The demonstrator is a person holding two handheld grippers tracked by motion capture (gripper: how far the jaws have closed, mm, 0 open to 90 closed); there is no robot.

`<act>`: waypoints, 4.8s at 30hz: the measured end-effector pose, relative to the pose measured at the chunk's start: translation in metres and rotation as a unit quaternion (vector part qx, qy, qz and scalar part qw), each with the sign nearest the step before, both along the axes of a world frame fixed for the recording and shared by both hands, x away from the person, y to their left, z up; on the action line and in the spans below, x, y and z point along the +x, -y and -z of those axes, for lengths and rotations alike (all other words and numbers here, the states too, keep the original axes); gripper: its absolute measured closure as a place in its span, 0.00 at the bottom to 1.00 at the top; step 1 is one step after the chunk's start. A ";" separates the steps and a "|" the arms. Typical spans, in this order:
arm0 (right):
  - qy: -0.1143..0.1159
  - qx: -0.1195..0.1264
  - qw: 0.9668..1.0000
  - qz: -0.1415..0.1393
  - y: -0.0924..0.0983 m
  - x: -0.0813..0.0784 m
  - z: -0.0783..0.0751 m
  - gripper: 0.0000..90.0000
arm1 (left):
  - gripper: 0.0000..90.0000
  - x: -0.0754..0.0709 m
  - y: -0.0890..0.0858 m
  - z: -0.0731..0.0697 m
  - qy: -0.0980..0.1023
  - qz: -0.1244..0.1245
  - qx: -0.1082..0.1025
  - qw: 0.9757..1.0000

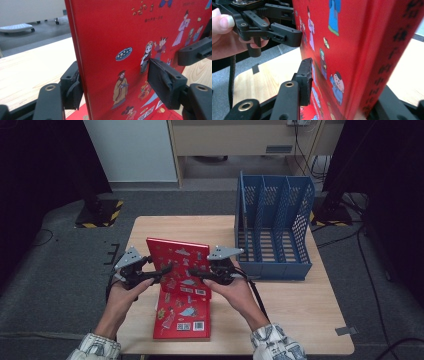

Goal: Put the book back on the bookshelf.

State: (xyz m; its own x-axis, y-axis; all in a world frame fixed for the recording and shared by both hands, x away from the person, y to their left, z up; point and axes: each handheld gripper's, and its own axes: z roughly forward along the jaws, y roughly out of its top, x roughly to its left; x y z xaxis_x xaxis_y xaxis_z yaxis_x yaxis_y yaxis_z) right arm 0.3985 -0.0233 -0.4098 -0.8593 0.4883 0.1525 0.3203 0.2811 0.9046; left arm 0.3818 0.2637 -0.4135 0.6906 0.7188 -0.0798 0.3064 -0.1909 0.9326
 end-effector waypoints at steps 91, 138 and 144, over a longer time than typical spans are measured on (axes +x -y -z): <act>0.056 0.039 0.998 -0.014 -0.021 -0.007 -0.042 0.83 | 0.30 -0.012 0.000 0.004 0.013 -0.024 -0.018 0.999; 0.057 0.056 0.995 0.054 0.014 -0.005 -0.050 0.89 | 0.04 -0.009 -0.037 0.081 -0.097 -0.096 0.131 0.982; 0.059 0.056 0.995 0.060 0.017 -0.004 -0.050 0.89 | 0.04 -0.009 -0.039 0.083 -0.102 -0.103 0.133 0.980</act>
State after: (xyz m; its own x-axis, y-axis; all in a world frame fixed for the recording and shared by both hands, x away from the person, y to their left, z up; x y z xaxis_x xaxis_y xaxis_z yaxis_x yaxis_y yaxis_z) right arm 0.3947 -0.0405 -0.3597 -0.8112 0.5735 0.1140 0.2359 0.1426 0.9613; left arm 0.3730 0.3026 -0.4964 0.5176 0.8556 0.0076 0.5391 -0.3330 0.7736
